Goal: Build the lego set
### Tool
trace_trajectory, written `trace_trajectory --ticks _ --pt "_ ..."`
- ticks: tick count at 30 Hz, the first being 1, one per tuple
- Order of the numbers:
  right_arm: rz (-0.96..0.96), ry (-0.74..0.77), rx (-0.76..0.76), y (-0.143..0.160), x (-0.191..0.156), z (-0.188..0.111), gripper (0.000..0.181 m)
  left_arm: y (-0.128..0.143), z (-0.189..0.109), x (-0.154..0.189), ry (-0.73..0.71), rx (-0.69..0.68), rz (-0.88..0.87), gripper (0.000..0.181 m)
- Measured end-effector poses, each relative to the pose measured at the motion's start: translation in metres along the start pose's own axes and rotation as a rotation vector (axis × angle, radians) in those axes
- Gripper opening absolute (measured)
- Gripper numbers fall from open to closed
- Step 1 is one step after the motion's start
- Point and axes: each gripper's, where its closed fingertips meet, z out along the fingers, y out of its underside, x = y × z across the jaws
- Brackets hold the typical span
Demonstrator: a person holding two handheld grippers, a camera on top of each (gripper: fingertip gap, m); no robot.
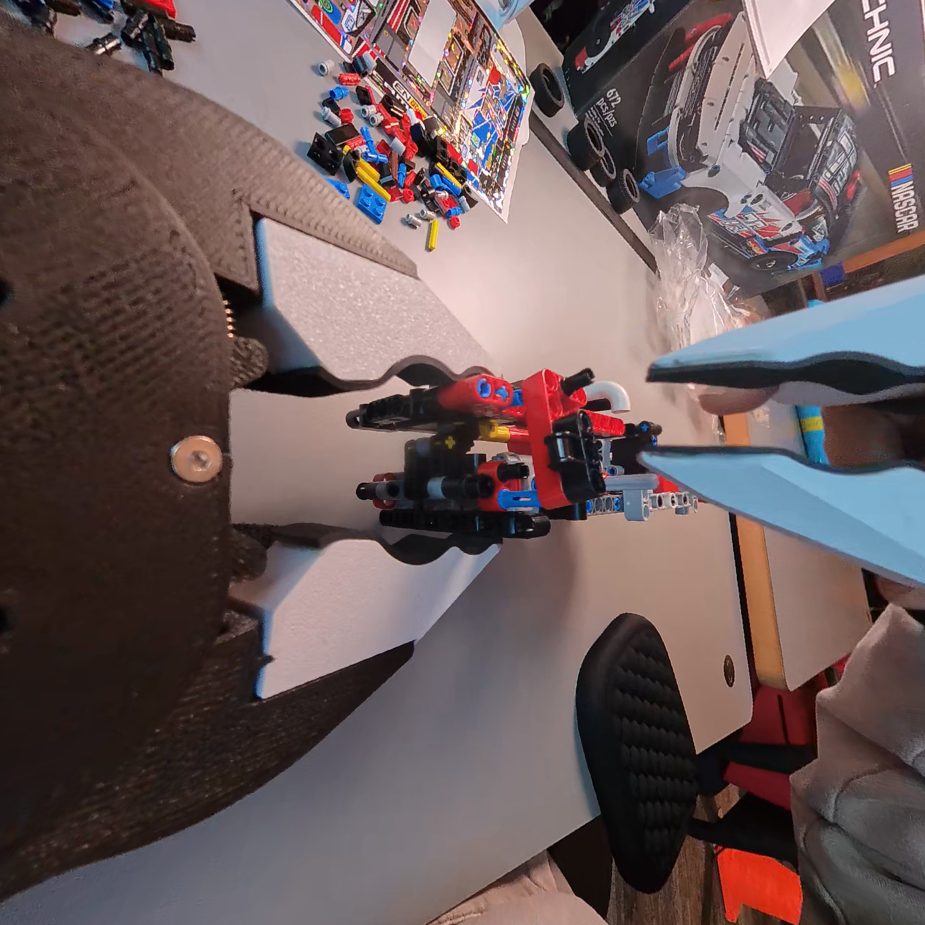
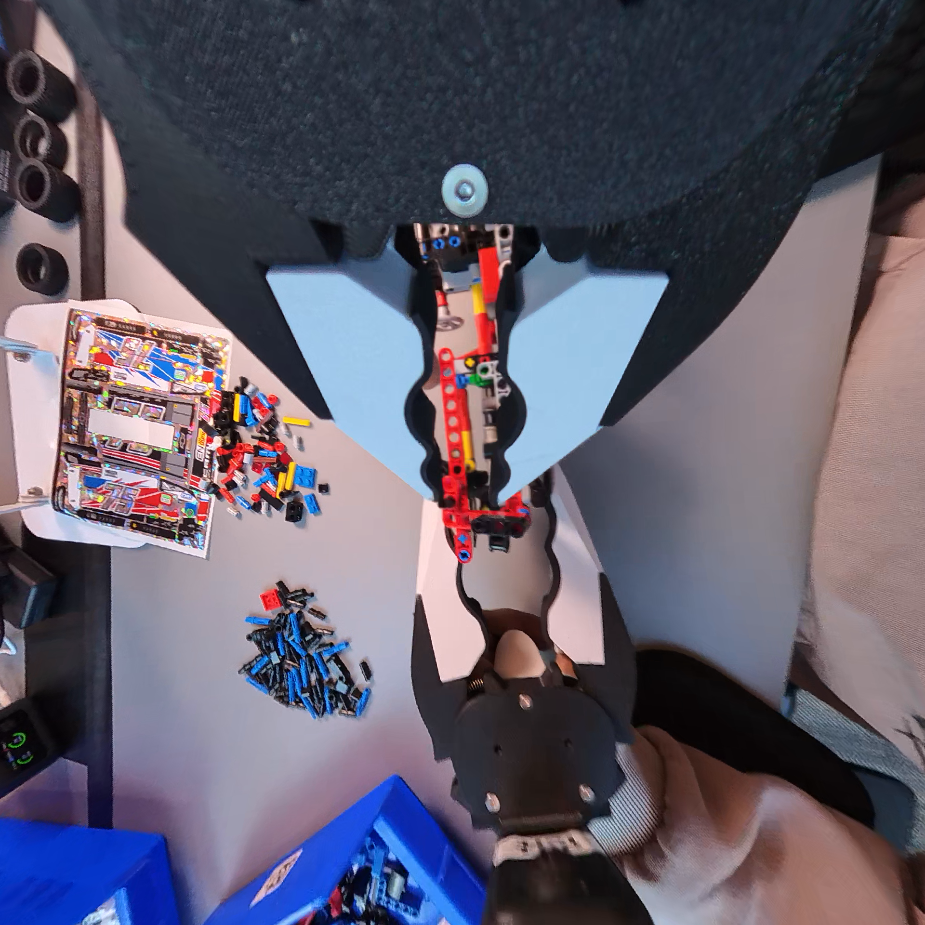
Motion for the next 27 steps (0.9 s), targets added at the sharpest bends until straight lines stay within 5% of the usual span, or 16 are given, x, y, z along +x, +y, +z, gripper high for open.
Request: trace_trajectory --ticks 12,27 --pt "-0.021 0.045 -0.109 -0.005 -0.015 0.016 0.017 0.0 0.0 0.0 -0.007 -0.005 0.001 0.056" --pt "-0.477 0.375 -0.242 0.002 -0.013 0.015 0.012 0.001 0.002 -0.002 -0.004 -0.033 -0.054 0.056"
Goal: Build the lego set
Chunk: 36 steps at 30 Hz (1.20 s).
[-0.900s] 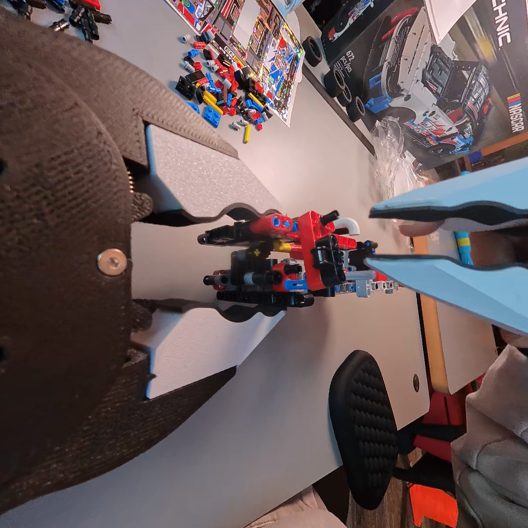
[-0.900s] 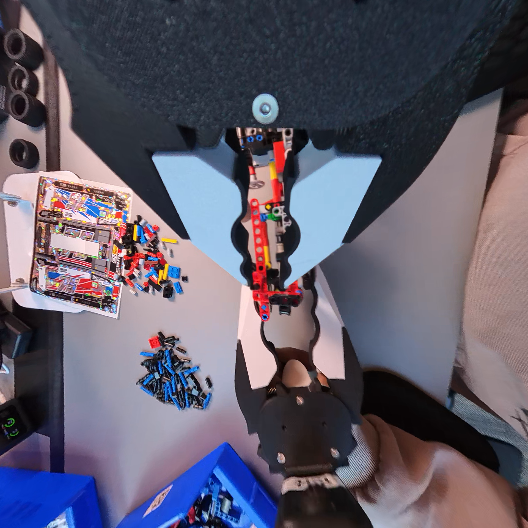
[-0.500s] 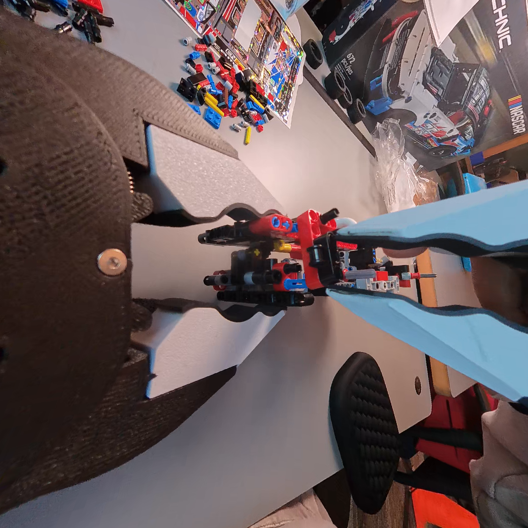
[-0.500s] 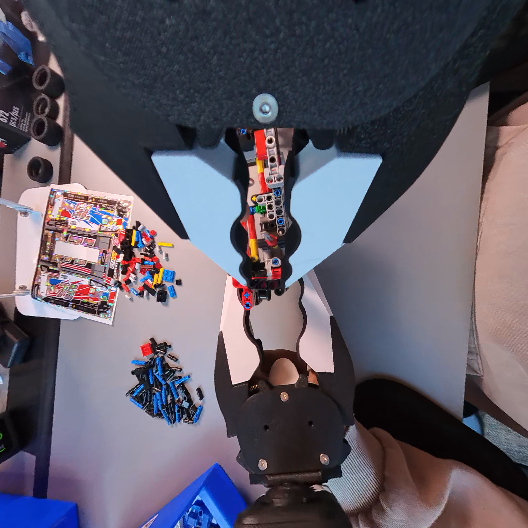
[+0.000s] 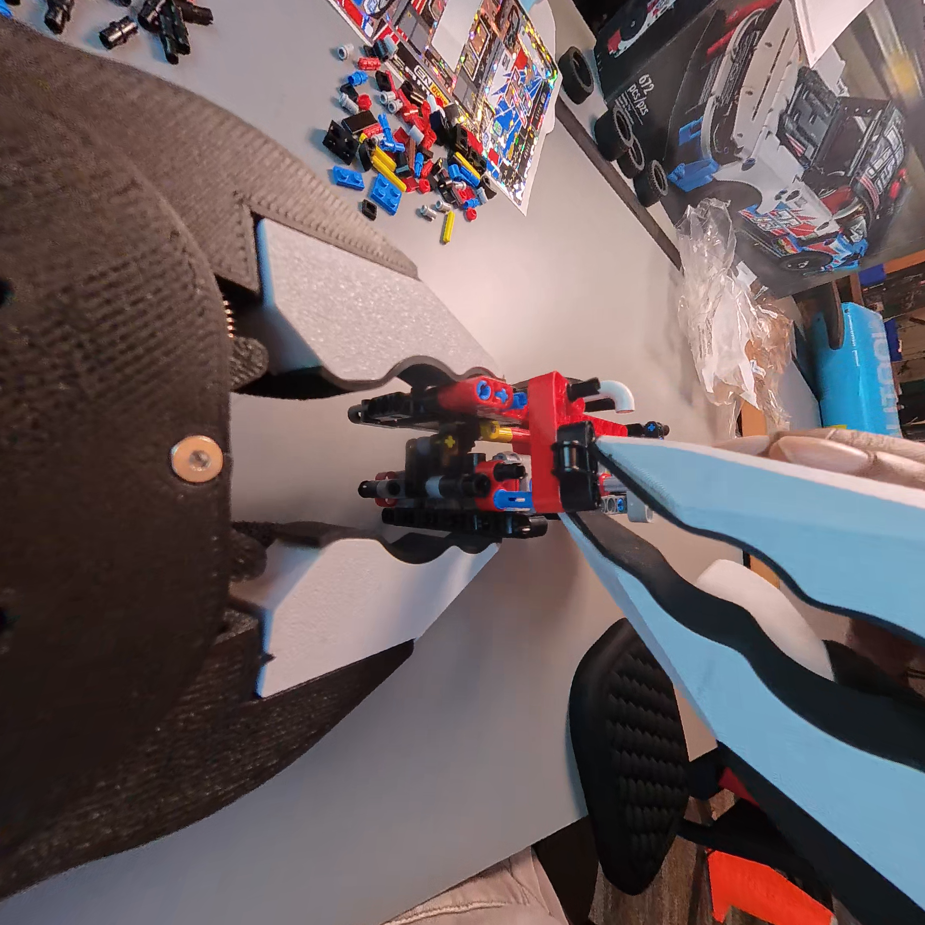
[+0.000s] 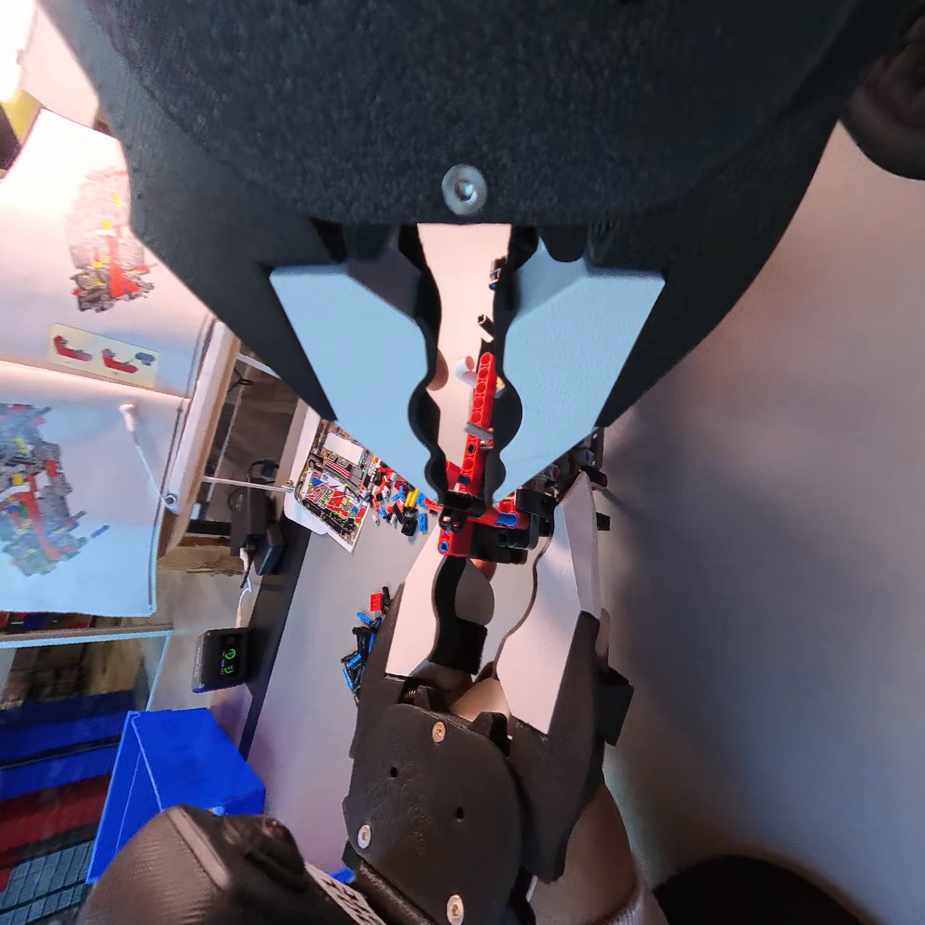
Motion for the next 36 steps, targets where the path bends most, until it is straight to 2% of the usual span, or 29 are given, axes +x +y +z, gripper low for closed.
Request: trace_trajectory --ticks 4,7,14,17,21,27,34,36 --pt "-0.117 0.053 -0.036 0.001 -0.001 -0.001 0.011 0.0 0.001 0.001 -0.007 -0.011 0.002 0.055" --pt "-0.13 0.078 -0.046 0.003 0.0 -0.003 0.01 0.0 0.002 0.001 -0.007 -0.014 -0.002 0.055" --pt "0.118 -0.02 0.054 -0.003 -0.003 -0.01 0.014 0.0 0.002 -0.001 -0.012 -0.017 -0.014 0.055" --pt "0.127 -0.005 0.042 -0.002 -0.001 -0.006 0.014 0.0 0.002 -0.001 -0.015 -0.02 -0.014 0.056" --pt "0.106 -0.009 0.013 -0.002 -0.002 -0.001 0.011 0.0 0.002 -0.001 -0.023 -0.029 -0.016 0.055" --pt "-0.049 0.041 -0.04 -0.003 -0.002 -0.002 0.01 0.0 0.002 -0.001 -0.02 -0.038 -0.027 0.055" --pt "-0.14 0.088 -0.107 -0.002 -0.007 0.003 0.01 0.0 0.003 -0.002 -0.029 -0.051 -0.022 0.055" --pt "-0.095 0.096 -0.127 0.002 -0.004 0.003 0.011 0.0 0.004 -0.004 -0.031 -0.055 -0.049 0.055"
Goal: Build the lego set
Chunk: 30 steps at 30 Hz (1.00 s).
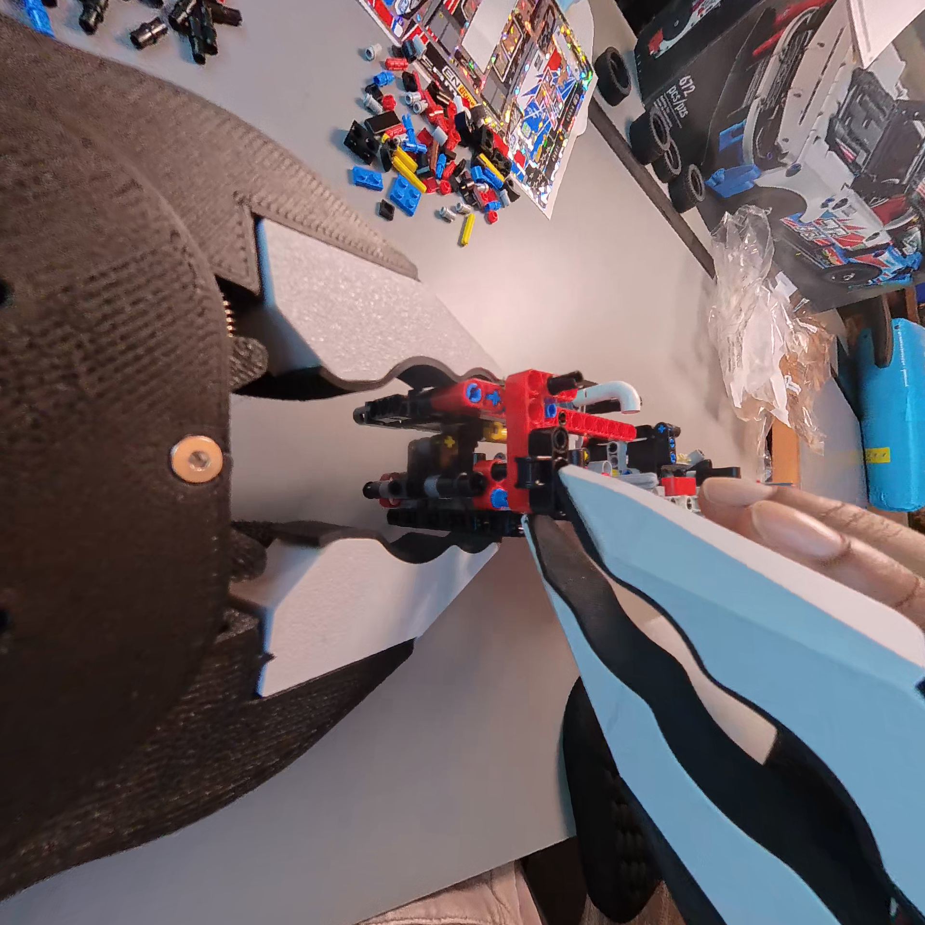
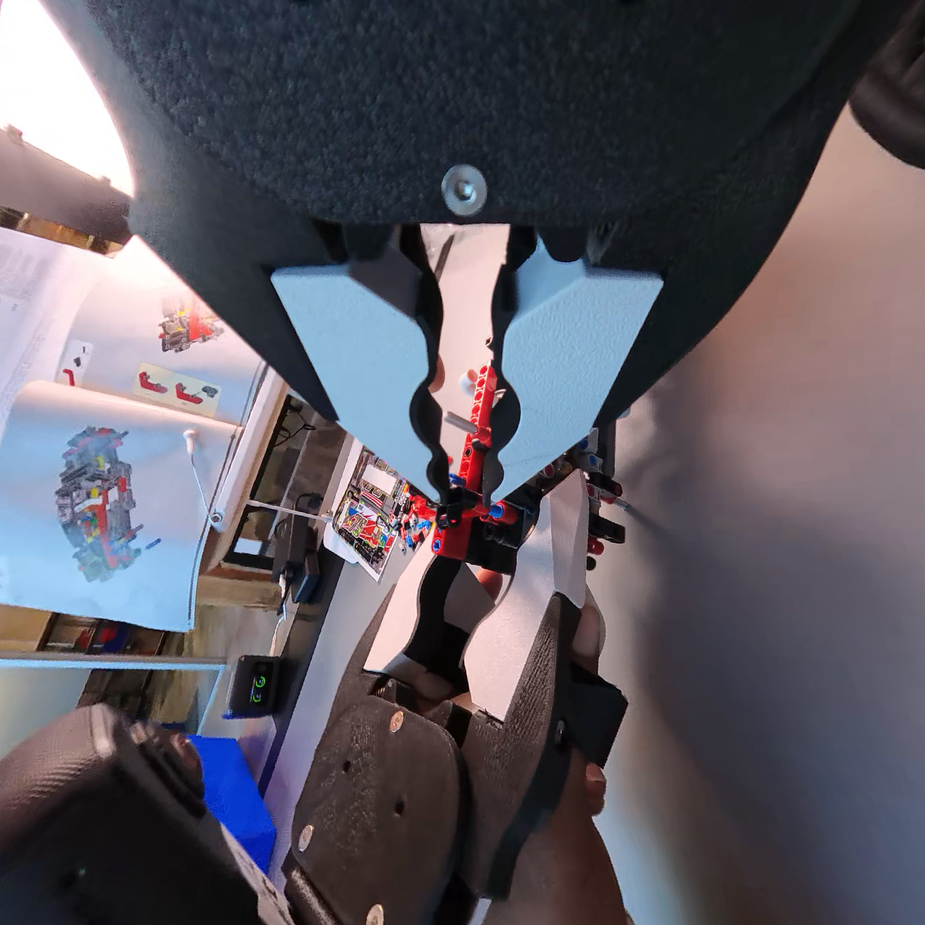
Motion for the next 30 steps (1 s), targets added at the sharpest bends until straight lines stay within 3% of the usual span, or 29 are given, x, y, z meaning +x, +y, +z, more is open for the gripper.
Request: trace_trajectory --ticks 5,12,22,27,30 --pt "-0.02 -0.013 0.005 -0.003 -0.001 0.001 0.012 0.0 -0.001 0.001 0.003 0.007 0.017 0.056" --pt "0.275 -0.155 0.145 -0.008 0.011 -0.012 0.014 0.0 -0.001 0.001 -0.011 0.015 0.015 0.056" --pt "0.294 -0.138 0.084 -0.002 -0.001 -0.004 0.01 0.0 0.0 0.003 -0.064 -0.006 0.0 0.056" --pt "0.432 -0.098 0.007 0.001 0.0 -0.003 0.008 0.0 0.001 0.001 -0.085 -0.014 -0.036 0.056" --pt "0.384 -0.122 0.04 -0.002 -0.001 -0.006 0.01 0.0 0.0 0.004 -0.08 -0.012 -0.012 0.056"
